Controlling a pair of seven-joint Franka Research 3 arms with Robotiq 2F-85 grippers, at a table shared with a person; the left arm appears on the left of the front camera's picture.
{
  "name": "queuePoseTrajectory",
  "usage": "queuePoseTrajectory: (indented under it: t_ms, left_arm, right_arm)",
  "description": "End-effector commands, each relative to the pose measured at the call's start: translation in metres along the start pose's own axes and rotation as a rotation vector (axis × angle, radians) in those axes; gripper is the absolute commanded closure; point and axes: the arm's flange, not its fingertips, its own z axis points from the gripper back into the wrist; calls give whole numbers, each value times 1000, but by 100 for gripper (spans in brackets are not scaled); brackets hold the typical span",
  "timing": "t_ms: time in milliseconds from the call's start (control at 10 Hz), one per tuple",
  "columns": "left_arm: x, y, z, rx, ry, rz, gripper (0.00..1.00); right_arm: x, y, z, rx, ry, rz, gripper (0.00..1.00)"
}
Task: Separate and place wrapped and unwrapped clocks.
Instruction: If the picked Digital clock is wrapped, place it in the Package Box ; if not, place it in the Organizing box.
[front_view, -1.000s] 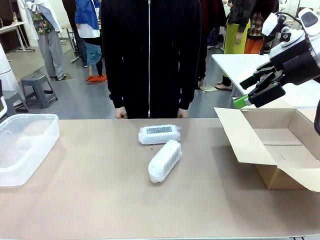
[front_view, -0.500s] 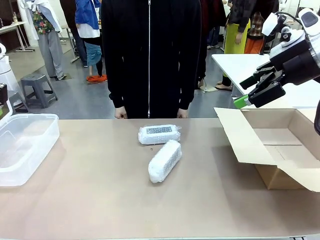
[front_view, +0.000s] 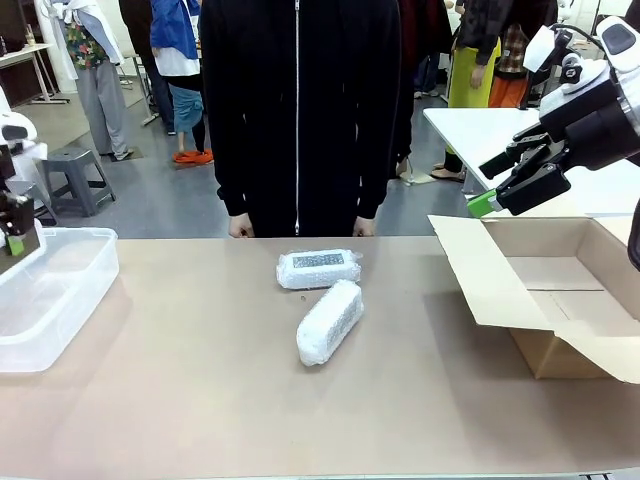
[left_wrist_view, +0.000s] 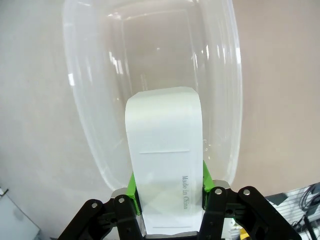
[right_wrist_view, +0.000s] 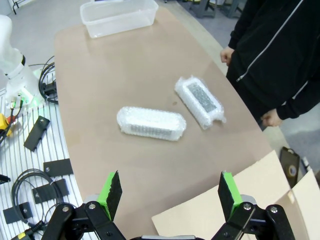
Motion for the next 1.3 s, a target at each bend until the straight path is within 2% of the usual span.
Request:
queuePoseTrajectory:
  t_ms: [0,200,400,1200]
  left_arm:
    - [4,14,-12,-27,-13,-32,49]
    - [20,20,-35,-55,-47,-30,49]
    - [37,19,-49,-70,-32,-68,49]
    - [74,24,-88,-89,-53,-72,49]
  right_arm:
    - [-1,-1,-2,23,-17,1,0]
    - [-1,-1,-2,23,-17,1,0]
    - [-1,-1,-2,23,-17,1,0]
    - [-1,-1,-2,23,-17,1,0]
